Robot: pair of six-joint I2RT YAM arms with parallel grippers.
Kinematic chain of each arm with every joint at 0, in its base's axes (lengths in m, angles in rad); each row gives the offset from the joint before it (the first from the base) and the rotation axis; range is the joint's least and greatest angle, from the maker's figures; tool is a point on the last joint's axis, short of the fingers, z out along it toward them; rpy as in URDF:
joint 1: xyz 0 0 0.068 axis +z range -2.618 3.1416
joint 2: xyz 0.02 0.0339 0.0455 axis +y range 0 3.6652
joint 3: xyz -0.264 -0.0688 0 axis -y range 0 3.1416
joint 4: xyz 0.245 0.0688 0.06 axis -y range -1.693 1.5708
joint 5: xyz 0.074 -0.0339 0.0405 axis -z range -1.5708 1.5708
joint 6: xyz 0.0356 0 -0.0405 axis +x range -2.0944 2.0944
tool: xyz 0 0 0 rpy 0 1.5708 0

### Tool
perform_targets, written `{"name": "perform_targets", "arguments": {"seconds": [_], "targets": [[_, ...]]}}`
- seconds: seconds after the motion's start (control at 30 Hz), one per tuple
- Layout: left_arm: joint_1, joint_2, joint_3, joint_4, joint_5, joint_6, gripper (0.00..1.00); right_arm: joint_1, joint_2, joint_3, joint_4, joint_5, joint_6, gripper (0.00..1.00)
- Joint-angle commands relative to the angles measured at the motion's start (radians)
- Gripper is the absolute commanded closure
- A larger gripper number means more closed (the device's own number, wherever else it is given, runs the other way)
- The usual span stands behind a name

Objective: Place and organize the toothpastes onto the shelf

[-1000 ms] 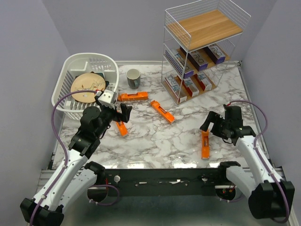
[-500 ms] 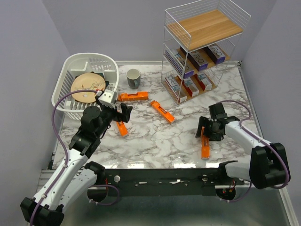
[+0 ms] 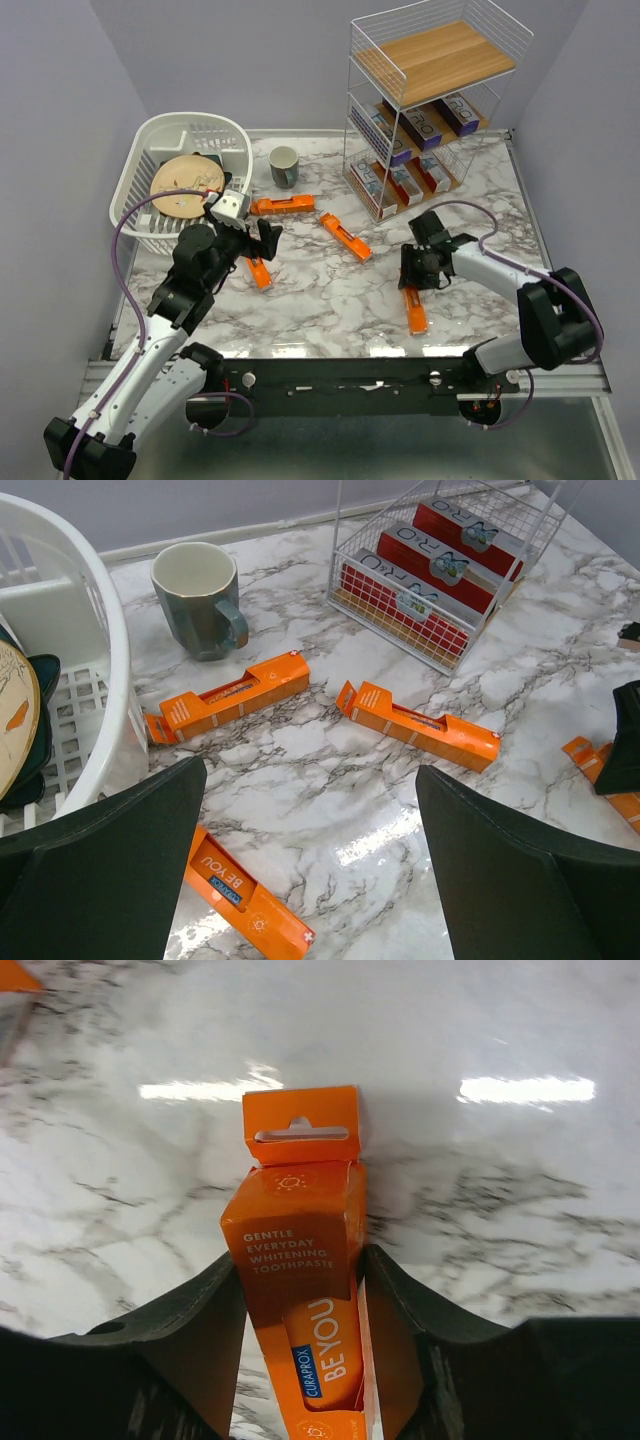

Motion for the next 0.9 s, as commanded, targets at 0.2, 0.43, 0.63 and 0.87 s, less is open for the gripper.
{"name": "perform_targets", "arguments": {"seconds": [0.2, 0.43, 0.63, 0.87], "targets": [[0.001, 0.003, 0.015, 0.007, -0.001, 0.003, 0.01, 0.277, 0.347, 0.363, 0.006, 0.017, 0.084, 0.46], [0.001, 0.011, 0.013, 0.007, -0.004, 0.008, 0.01, 0.360, 0.309, 0.420, 0.040, 0.086, 0.065, 0.23], [0.001, 0.011, 0.013, 0.007, -0.010, 0.012, 0.01, 0.431, 0.072, 0.252, 0.133, 0.204, 0.048, 0.10], [0.001, 0.020, 0.012, 0.004, -0.012, 0.011, 0.01, 0.544, -0.260, -0.104, 0.343, 0.371, 0.068, 0.10]]}}
